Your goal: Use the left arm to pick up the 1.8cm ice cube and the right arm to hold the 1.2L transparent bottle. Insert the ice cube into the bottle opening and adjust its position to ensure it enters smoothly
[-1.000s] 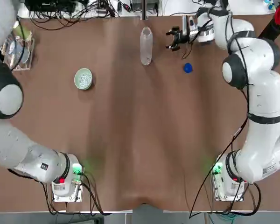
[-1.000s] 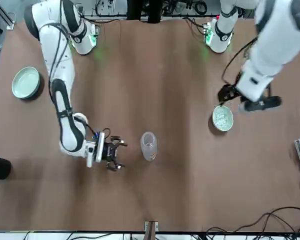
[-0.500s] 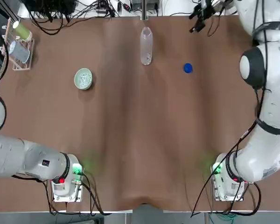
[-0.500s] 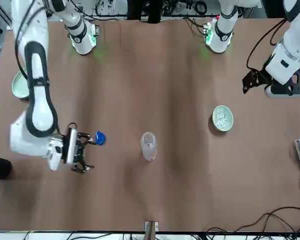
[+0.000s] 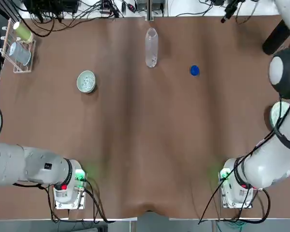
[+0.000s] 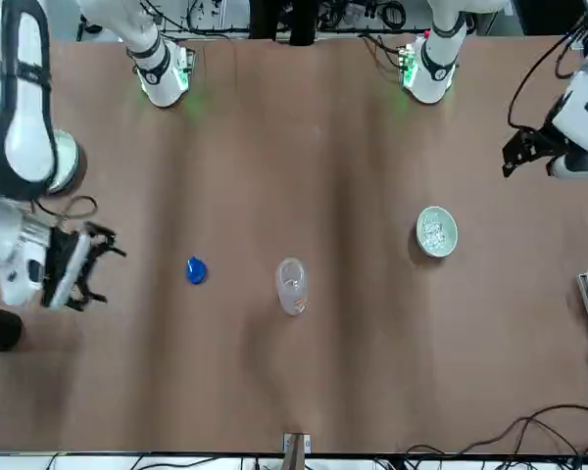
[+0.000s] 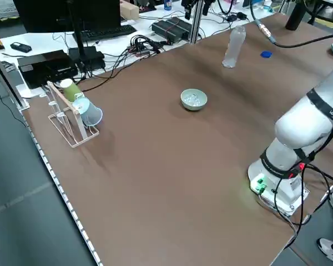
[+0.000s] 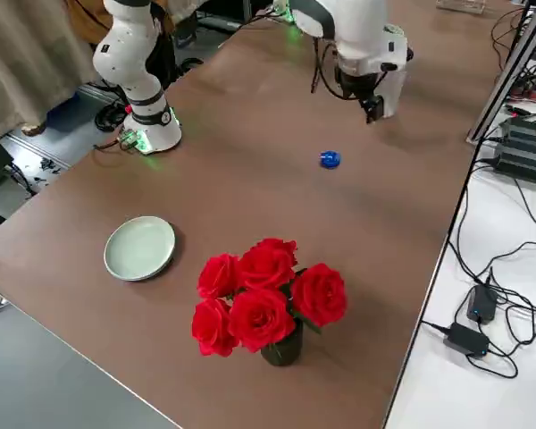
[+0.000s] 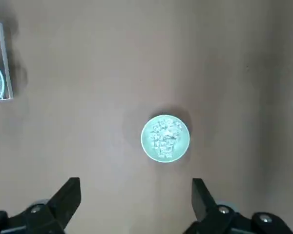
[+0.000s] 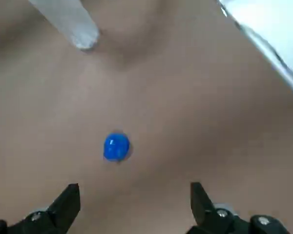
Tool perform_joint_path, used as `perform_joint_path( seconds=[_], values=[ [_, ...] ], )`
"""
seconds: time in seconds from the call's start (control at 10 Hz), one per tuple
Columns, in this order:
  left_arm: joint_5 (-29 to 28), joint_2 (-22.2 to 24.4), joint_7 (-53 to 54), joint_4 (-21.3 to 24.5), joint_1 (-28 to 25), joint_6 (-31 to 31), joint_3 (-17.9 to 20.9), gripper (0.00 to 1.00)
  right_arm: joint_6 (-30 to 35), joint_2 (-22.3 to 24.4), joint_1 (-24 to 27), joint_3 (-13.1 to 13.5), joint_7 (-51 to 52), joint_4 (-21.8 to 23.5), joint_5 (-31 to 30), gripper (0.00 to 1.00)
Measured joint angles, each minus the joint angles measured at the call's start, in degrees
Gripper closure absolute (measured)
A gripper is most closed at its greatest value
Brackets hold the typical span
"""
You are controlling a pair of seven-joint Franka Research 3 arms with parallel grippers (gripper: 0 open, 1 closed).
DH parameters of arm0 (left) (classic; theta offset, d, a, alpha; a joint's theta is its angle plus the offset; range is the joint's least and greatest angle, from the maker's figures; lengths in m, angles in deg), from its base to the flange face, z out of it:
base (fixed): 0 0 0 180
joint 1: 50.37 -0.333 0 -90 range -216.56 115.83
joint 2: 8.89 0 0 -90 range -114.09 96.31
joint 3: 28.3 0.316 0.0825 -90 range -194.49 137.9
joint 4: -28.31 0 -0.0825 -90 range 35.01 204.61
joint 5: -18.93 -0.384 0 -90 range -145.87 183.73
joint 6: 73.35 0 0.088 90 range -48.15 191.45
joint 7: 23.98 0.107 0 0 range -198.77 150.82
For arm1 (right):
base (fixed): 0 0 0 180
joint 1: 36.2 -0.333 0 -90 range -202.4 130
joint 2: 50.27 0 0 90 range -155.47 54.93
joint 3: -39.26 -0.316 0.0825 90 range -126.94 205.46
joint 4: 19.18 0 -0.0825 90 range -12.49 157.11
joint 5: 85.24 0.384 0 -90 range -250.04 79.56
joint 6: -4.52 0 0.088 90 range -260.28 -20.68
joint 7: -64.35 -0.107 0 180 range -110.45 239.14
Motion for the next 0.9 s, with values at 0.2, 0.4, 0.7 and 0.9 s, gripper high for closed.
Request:
perform_joint_path(
  seconds=[0.2, 0.4, 0.7, 0.9],
  values=[
    [0.78, -1.16, 3.64, -2.72, -2.57, -0.08, 0.08, 0.00, 2.43, 6.30, 5.34, -4.74, -16.86, 0.03, -11.06, 0.00],
    [1.21, -3.83, 4.43, -6.45, -3.34, -1.75, 0.16, 0.00, 6.82, 10.71, 12.91, -12.19, -29.16, -0.10, -17.10, 0.00],
    [3.66, -7.36, 4.48, -12.14, -3.31, -5.40, -0.04, 0.00, 12.52, 12.86, 16.38, -15.31, -46.63, -2.75, -22.83, 0.00],
    [3.98, -7.78, 4.47, -13.49, -3.28, -5.94, -0.38, 0.00, 13.02, 12.85, 17.76, -16.09, -48.28, -3.30, -22.91, 0.00]
  ],
)
